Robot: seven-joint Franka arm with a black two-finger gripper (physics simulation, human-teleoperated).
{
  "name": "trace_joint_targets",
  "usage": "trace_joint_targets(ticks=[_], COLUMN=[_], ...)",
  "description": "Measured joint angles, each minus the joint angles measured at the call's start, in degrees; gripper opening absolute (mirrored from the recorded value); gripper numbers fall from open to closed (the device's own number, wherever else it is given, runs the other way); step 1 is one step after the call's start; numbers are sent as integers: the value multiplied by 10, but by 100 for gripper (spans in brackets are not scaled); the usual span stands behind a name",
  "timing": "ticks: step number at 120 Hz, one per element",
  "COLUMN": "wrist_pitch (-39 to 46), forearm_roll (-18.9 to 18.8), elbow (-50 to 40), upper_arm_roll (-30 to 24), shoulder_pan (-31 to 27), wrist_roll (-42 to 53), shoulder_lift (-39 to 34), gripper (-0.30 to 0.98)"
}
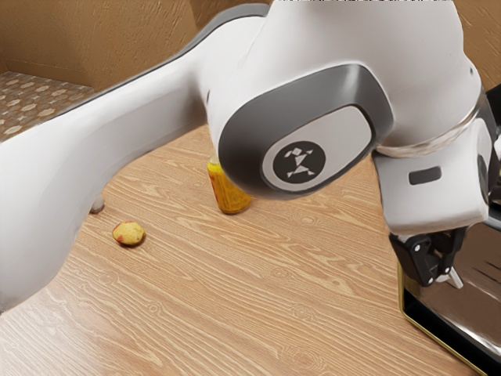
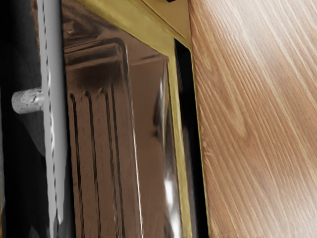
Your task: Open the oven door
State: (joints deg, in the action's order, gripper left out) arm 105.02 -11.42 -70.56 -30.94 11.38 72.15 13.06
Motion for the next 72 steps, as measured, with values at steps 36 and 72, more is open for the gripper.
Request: trace_joint_targets(ticks=[36,72], wrist_pitch=[-4,-170], forearm_roll=[-6,18], elbow=[0,80], upper_arm_roll=[0,261], shoulder_pan=[0,-96], wrist_roll=[-7,-113], shoulder_lift=[18,-169], gripper=[69,62])
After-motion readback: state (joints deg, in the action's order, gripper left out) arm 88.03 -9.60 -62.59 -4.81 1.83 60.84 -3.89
